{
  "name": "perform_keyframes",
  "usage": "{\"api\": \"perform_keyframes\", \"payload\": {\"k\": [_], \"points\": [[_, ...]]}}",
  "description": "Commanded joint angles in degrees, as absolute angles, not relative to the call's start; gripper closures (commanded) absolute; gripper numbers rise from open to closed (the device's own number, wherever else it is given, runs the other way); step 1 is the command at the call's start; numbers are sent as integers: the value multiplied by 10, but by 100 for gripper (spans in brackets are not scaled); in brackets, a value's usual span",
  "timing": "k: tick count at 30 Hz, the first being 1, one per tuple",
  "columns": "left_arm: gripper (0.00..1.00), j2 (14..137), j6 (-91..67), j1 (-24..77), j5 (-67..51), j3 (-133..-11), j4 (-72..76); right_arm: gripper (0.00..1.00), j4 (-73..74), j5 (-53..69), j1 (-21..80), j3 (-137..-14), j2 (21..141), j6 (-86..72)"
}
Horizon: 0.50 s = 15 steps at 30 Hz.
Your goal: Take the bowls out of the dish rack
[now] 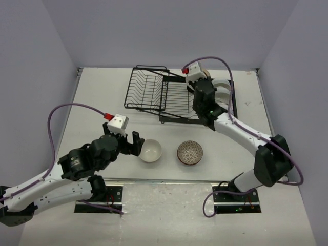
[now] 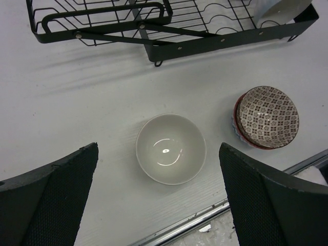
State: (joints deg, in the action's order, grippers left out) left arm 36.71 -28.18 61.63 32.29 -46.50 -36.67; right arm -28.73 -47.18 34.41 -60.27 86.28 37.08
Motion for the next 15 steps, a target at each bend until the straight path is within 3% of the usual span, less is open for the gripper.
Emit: {"api": "perform_keyframes", "payload": {"k": [1, 6, 8, 15], "points": [[0, 390, -334, 613, 309, -518, -320, 100, 164, -381, 347, -745, 821, 19], [0, 493, -343, 613, 334, -621, -288, 100, 459, -252, 350, -884, 822, -172], [0, 557, -316, 613, 334, -670, -263, 100, 504, -176, 352, -897, 817, -207], [0, 702, -272, 611, 331, -732, -212, 100, 468, -124, 368, -821, 750, -225]]}}
